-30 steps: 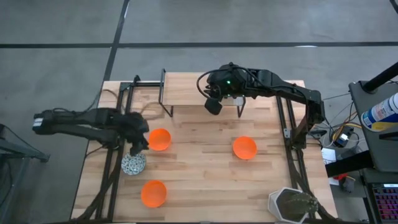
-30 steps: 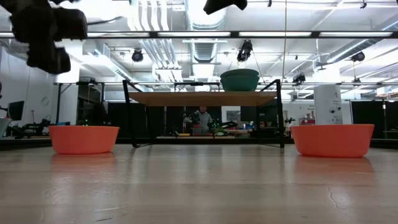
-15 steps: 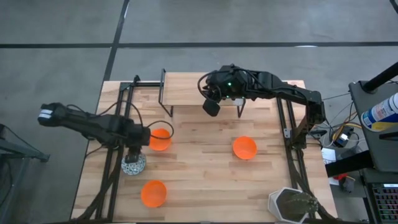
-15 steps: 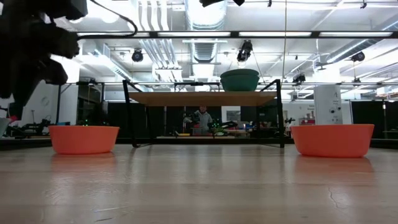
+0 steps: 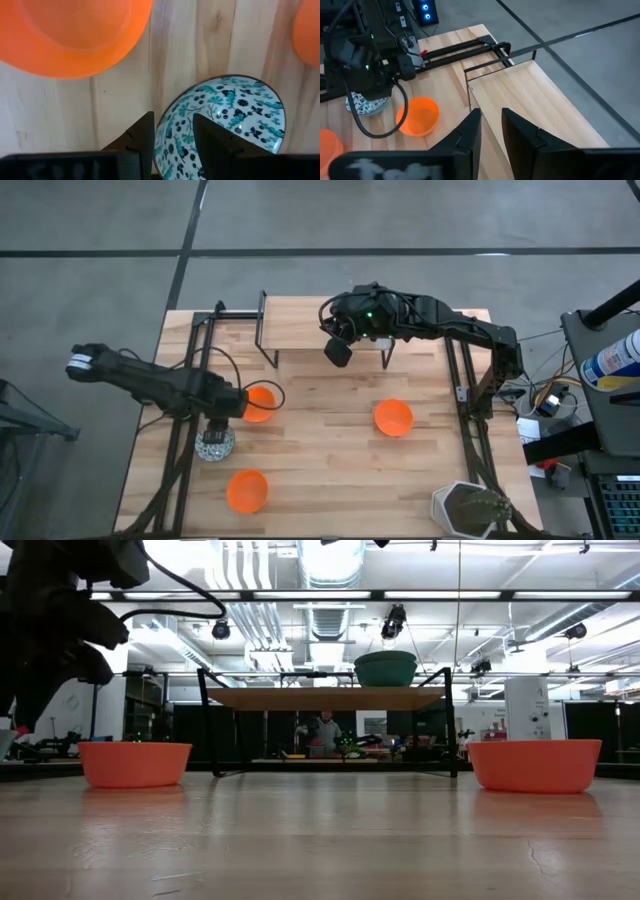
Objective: Pick & Place Mini bowls
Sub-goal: Stack the white patterned bowl on top of the white bowls on the shelf
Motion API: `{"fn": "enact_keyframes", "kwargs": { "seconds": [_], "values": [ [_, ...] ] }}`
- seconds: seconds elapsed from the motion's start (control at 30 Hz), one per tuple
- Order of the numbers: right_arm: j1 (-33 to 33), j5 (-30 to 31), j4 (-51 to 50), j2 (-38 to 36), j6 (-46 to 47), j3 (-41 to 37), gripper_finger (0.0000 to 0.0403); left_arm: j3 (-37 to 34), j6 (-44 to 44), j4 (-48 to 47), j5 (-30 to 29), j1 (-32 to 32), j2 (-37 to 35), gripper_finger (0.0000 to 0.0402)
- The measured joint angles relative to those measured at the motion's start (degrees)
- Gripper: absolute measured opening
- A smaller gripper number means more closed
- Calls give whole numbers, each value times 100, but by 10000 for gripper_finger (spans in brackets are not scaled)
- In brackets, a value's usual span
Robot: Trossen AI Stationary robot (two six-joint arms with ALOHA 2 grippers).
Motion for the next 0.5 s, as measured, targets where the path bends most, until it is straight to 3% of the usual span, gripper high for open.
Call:
{"fn": "enact_keyframes", "kwargs": {
  "seconds": [0.5],
  "values": [
    [109,-13,101,0,42,0,63,-2,-71,372,177,-79,930,126]
  ]
}}
